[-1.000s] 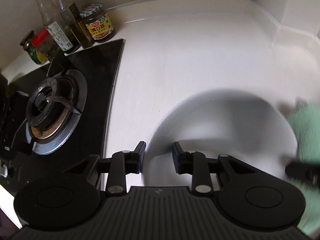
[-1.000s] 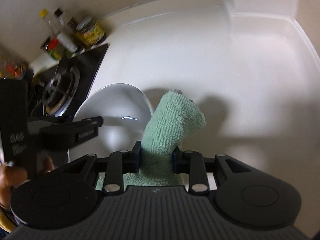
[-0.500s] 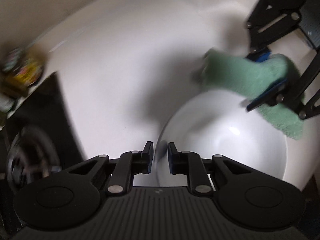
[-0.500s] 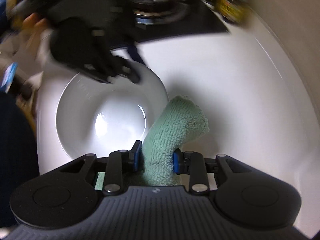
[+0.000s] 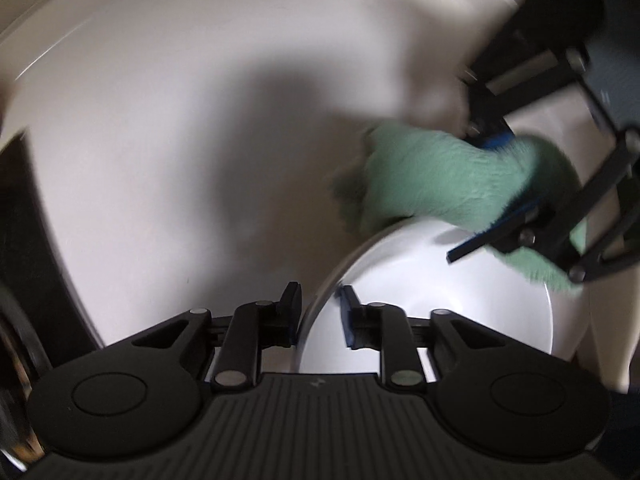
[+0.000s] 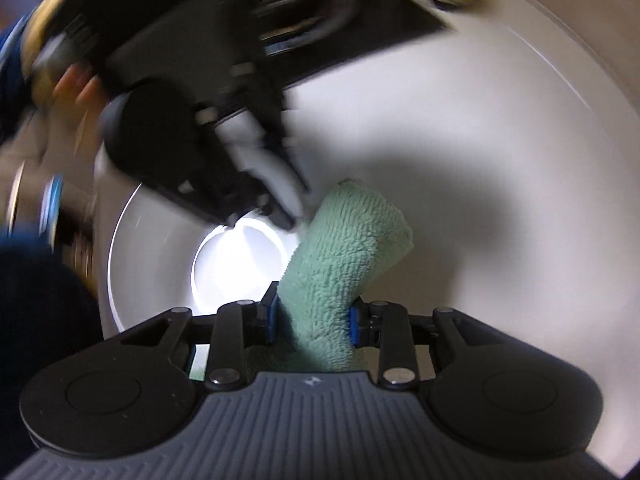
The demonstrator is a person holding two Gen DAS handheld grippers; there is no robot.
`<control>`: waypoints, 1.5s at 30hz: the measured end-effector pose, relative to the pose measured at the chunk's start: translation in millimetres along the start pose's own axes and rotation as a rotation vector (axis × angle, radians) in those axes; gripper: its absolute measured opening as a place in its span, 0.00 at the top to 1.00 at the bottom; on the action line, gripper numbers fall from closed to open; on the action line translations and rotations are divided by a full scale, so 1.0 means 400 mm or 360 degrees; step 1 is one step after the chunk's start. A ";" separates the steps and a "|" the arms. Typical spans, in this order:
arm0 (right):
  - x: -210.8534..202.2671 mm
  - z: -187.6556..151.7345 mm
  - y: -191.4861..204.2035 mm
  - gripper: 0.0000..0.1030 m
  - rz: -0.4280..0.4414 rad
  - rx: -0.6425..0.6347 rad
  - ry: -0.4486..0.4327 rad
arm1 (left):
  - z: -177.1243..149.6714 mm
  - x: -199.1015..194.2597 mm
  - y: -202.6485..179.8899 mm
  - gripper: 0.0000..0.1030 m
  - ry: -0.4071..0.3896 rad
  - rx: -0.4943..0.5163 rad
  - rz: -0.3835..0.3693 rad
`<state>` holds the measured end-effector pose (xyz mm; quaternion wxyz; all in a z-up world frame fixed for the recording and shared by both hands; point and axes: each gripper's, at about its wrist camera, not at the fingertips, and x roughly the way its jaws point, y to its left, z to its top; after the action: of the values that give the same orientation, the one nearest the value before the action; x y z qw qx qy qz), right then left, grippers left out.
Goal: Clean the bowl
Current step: 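Keep wiping inside the bowl with the right tool while the left tool holds the rim, then rub the green towel around the bowl interior while the left tool holds the rim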
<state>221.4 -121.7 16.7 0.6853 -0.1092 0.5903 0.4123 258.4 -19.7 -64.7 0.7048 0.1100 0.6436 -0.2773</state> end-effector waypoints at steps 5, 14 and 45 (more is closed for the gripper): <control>-0.031 -0.136 -0.006 0.76 -0.0110 0.0666 -0.0319 | -0.038 -0.013 -0.016 0.59 -0.0140 -0.0203 0.0120; -0.037 -0.368 0.129 0.70 -0.0093 0.1387 -0.0703 | -0.107 -0.029 -0.062 0.50 -0.0339 -0.0617 0.0441; 0.046 -0.006 0.120 0.72 -0.0298 -0.0616 0.0169 | 0.003 0.011 -0.072 0.62 -0.0072 -0.0003 0.0164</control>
<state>185.6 -85.0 15.7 0.6549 -0.3145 0.5227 0.4461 243.9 -45.1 -63.1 0.7326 0.1360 0.6213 -0.2423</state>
